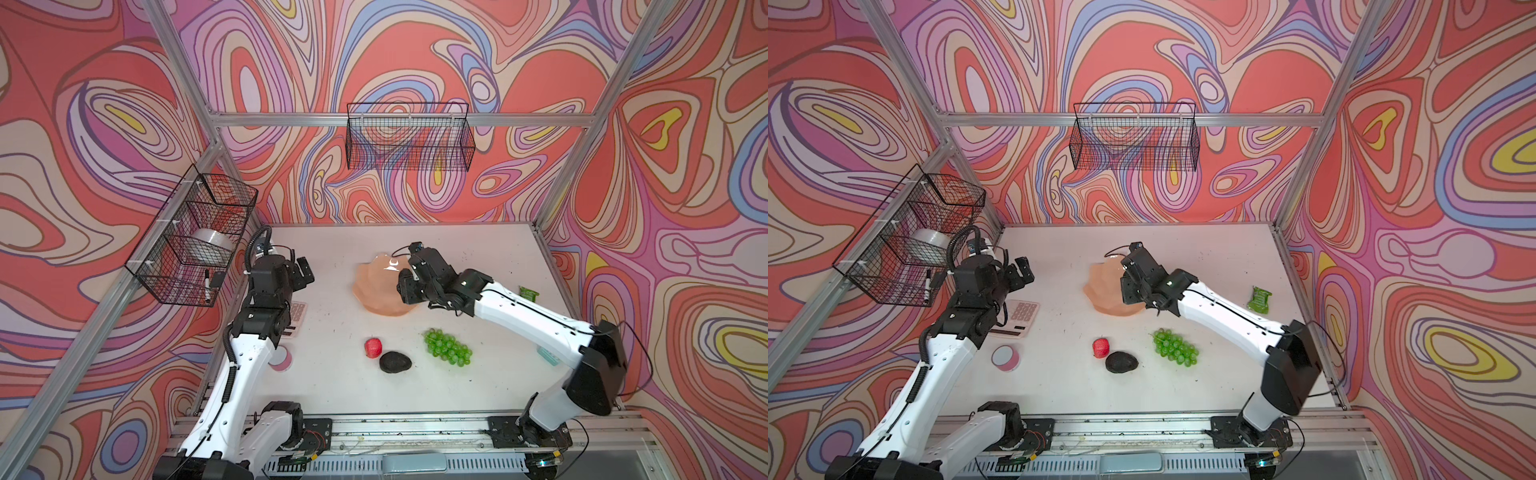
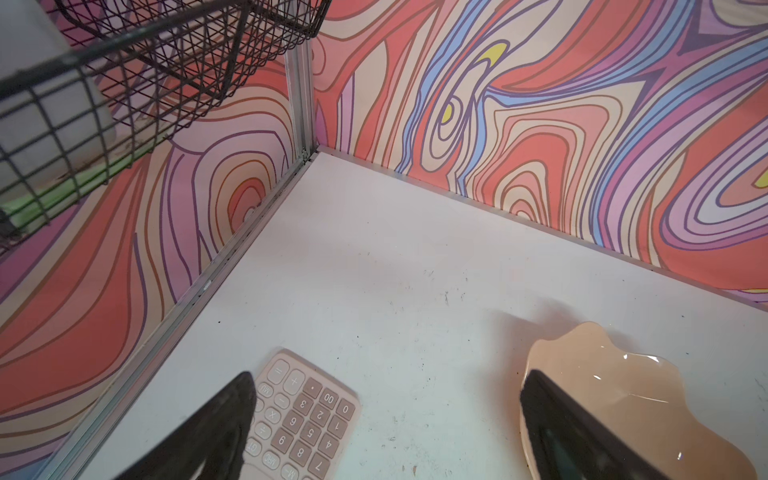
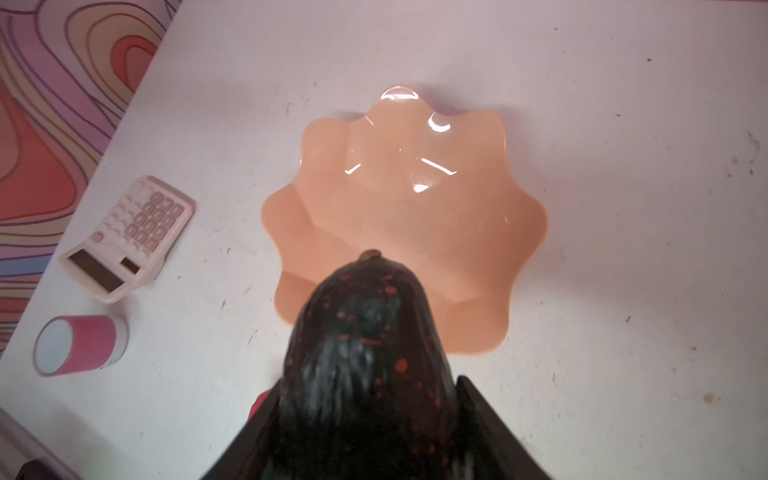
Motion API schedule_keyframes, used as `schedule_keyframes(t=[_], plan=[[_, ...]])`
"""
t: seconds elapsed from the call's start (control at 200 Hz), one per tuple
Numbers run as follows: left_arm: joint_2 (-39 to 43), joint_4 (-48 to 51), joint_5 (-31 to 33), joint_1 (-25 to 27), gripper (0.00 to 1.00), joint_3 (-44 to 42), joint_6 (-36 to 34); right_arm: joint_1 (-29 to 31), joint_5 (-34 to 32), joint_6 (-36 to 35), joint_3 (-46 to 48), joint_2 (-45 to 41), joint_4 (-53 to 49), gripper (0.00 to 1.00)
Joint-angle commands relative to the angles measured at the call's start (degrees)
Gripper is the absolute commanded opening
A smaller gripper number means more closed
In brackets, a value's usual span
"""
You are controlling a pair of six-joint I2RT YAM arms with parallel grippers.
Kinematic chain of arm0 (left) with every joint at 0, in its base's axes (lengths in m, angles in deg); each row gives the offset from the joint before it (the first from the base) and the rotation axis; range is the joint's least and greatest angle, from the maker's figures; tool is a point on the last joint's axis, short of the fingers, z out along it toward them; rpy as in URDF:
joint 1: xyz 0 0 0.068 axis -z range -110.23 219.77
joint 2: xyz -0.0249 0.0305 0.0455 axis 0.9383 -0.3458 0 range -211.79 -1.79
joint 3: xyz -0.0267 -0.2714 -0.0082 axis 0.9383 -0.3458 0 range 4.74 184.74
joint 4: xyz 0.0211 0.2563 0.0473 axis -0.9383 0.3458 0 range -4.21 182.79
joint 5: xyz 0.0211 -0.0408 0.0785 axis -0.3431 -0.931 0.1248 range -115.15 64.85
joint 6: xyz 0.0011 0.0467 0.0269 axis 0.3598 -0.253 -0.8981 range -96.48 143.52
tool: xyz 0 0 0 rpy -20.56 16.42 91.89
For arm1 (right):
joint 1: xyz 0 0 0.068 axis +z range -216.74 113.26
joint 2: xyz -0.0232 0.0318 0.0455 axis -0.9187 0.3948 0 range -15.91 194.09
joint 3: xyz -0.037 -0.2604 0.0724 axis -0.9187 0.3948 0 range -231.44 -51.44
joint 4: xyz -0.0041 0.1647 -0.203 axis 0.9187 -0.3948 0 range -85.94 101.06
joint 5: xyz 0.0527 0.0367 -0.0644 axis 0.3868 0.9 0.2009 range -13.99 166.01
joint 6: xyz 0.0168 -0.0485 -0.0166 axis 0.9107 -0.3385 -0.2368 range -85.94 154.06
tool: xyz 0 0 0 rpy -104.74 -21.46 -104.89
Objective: Place and organize the fake fruits in the fruit bowl
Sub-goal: 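Carry the avocado over the peach bowl and lower it in with the right gripper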
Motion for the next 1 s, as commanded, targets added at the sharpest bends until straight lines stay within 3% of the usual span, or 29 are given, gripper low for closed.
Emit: schedule_keyframes(t=[0.0, 0.14, 0.406, 0.996], plan=[[0.9, 1.2, 1.0, -0.4, 1.00, -0.8, 1.8, -2.4, 3.3, -5.8, -6.4, 9.2, 1.7, 0.48], [1.1, 1.0, -0.2, -0.4, 1.00, -1.0, 2.6, -4.3, 2.8, -7.9, -14.0, 18.5, 0.5, 0.47], [0.8, 1.3, -1.2, -0.4, 1.00, -1.2, 2.4, -5.7, 2.8, -8.2, -17.7, 27.2, 2.0, 0.47], [-0.5, 2.0, -2.1, -0.4, 1.00, -0.7, 2.8, -5.7, 1.9, -7.5, -20.3, 35.5, 3.5, 0.51]])
